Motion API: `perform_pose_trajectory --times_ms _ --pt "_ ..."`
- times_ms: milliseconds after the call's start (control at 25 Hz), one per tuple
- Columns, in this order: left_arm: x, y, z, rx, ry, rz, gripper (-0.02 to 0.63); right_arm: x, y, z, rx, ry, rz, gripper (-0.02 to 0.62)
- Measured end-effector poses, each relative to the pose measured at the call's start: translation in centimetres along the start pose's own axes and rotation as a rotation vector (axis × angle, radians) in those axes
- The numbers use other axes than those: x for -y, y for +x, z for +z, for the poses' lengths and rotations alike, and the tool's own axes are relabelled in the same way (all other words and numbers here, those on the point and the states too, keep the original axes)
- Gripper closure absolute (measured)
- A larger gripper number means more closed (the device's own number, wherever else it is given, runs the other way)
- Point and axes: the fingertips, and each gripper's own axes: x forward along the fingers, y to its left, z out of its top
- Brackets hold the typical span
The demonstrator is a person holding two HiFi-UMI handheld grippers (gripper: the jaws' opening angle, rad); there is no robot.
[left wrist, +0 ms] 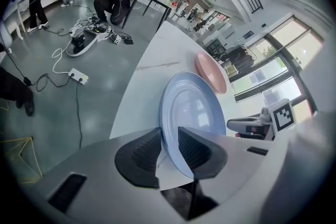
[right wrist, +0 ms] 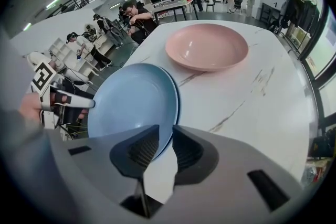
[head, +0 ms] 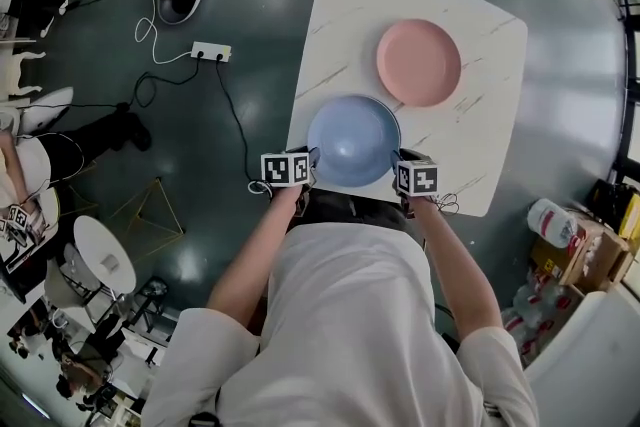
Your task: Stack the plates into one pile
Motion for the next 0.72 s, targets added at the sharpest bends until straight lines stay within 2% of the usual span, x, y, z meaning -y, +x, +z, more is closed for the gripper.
perform_pose_trajectory --times_ms 160,360,560,720 --pt "-0.2 -0.7 0.7 0.068 0.009 -0.004 0.506 0.6 -0.6 0.4 0.043 0.012 -0.007 0.502" --pt "0.0 -1.8 1.5 0.107 0.037 -0.015 0.506 1.0 -2.1 0.7 0.096 0.031 -0.014 0.502" --pt "0.8 -2.7 3.4 0.159 0.13 -0.024 0.512 1.6 -3.6 1.4 0.141 0.041 -0.012 0.502" --pt "1.5 -3.3 4.7 0.183 0.172 -0.031 0.537 2.6 -4.5 1.7 0.173 0.095 -0.019 0.503"
